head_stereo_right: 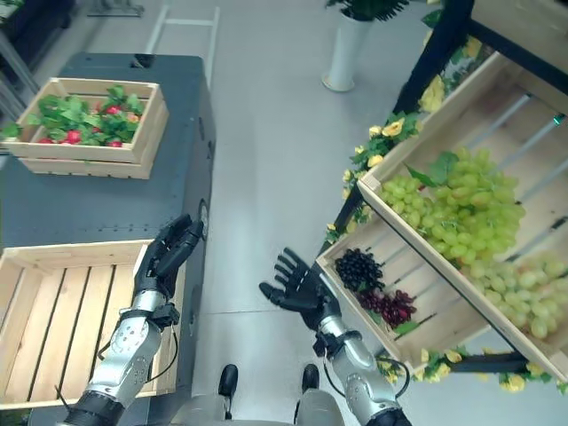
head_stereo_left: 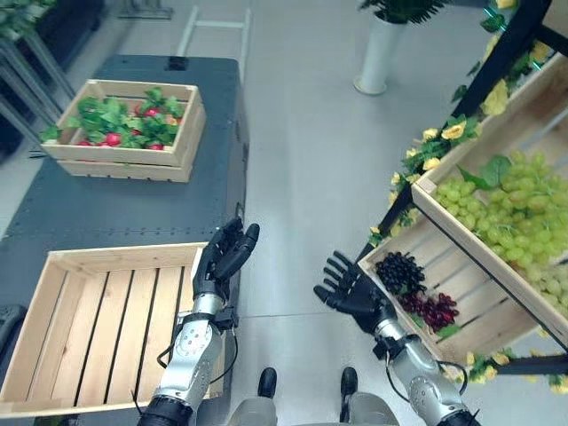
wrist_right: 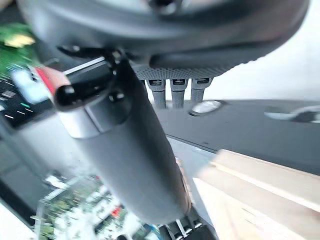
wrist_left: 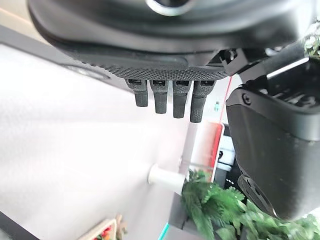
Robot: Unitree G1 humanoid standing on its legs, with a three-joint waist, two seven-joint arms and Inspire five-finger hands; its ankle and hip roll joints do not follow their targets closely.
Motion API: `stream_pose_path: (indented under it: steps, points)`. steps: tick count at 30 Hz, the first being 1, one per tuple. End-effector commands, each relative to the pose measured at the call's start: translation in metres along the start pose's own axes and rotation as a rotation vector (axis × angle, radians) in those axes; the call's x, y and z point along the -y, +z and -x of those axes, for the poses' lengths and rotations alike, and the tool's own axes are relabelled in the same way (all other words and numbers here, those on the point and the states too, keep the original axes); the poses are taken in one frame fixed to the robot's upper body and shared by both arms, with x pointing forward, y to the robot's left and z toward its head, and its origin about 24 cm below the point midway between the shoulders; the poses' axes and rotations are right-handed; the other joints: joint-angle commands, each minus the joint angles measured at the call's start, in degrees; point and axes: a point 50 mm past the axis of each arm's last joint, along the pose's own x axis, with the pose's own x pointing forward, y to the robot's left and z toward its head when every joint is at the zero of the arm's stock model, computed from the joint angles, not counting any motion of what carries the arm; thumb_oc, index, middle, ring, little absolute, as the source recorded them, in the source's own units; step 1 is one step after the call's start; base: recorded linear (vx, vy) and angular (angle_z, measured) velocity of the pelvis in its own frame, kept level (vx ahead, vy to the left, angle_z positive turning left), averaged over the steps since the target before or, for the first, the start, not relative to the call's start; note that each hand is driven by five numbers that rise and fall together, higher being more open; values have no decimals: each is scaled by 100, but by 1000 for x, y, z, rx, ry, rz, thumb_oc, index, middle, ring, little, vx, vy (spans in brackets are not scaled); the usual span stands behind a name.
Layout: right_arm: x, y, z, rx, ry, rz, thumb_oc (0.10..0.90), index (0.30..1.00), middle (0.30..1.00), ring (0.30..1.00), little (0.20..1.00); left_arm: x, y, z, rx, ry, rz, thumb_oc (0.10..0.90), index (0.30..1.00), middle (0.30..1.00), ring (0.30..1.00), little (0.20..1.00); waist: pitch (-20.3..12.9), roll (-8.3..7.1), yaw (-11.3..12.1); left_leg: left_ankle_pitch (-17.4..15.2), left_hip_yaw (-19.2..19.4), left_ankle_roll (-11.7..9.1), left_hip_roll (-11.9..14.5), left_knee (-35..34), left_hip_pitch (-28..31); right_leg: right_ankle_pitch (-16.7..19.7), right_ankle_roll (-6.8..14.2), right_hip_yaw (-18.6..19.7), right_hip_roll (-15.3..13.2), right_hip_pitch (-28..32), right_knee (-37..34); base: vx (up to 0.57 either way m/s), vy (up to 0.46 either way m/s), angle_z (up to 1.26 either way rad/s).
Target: Pick up the fruits from the basket on one side to the basket on the other side
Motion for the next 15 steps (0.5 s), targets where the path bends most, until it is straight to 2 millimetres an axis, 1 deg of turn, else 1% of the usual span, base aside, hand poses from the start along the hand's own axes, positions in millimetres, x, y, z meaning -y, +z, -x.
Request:
stream_pose_path:
  steps: [1, 3, 5, 6, 7, 8, 9, 10, 12, 14, 15]
  points:
    - [-14, 40, -11, 158, 139, 33, 800, 900, 900, 900, 900, 24, 22, -10, 104, -106, 106, 800, 900, 900, 900, 900, -439, 111, 73, -568, 419, 37, -188, 42, 135, 102, -32, -124, 130, -110, 204, 14, -284, 36]
    - [-11, 40, -9, 141, 131, 64, 800, 900, 900, 900, 900, 23, 17, -7, 79, -124, 117, 800, 900, 900, 900, 900, -523, 102, 108, -529, 438, -32, -112, 10, 102, 90, -64, -225, 172, -15, 65, 3, -201, 22]
    - [-9, 42, -8, 143, 104, 56, 800, 900, 900, 900, 900, 29, 12, -4, 38, -172, 126, 800, 900, 900, 900, 900, -601, 95, 119, -451, 534, -135, 18, 10, -9, 57, -96, -405, 190, 44, 5, -17, -153, 15]
    - [-10, 44, -8, 146, 107, 66, 800, 900, 900, 900, 900, 32, 11, -4, 21, -202, 131, 800, 900, 900, 900, 900, -610, 94, 97, -412, 659, -183, 103, 10, -29, 39, -110, -497, 187, 58, 5, -47, -115, 32]
    - [-7, 45, -6, 152, 88, 73, 800, 900, 900, 900, 900, 37, 7, -4, -6, -261, 118, 800, 900, 900, 900, 900, -622, 92, 31, -349, 948, -266, 287, 10, -49, -15, -156, -670, 189, 69, 31, -62, -83, 52]
    - [-4, 43, -5, 154, 59, 62, 800, 900, 900, 900, 900, 42, 3, -4, -32, -296, 107, 800, 900, 900, 900, 900, -612, 97, -6, -302, 1033, -296, 347, 10, -88, -46, -175, -751, 183, 51, 84, -56, -53, 57]
    - [-3, 42, -5, 154, 48, 55, 800, 900, 900, 900, 900, 44, 0, -4, -47, -313, 104, 800, 900, 900, 900, 900, -604, 98, -14, -289, 1036, -300, 354, 10, -100, -48, -174, -776, 176, 43, 102, -23, -11, 63]
    - [-2, 37, -5, 131, 32, 38, 800, 900, 900, 900, 900, 50, -8, -1, -92, -375, 89, 800, 900, 900, 900, 900, -617, 112, -34, -292, 1103, -308, 377, 10, -86, -105, -171, -829, 157, 46, 155, 3, 2, 47]
    - [3, 30, -2, 96, -9, 57, 800, 900, 900, 900, 900, 51, -16, 3, -145, -433, 54, 800, 900, 900, 900, 900, -636, 129, -41, -290, 1127, -316, 399, 10, -89, -129, -168, -846, 137, 52, 177, 14, 11, 23]
    - [11, 15, -1, 19, -40, 76, 800, 900, 900, 900, 900, 49, -33, 9, -244, -497, -7, 800, 900, 900, 900, 900, -671, 167, -54, -318, 1136, -303, 401, 10, -52, -133, -137, -858, 88, 68, 182, 44, 35, 10]
    - [18, 1, 1, -64, -73, 103, 800, 900, 900, 900, 900, 42, -45, 13, -311, -509, -85, 800, 900, 900, 900, 900, -712, 200, -72, -353, 1165, -301, 397, 10, 4, -162, -121, -823, 73, 83, 206, 54, 37, 5]
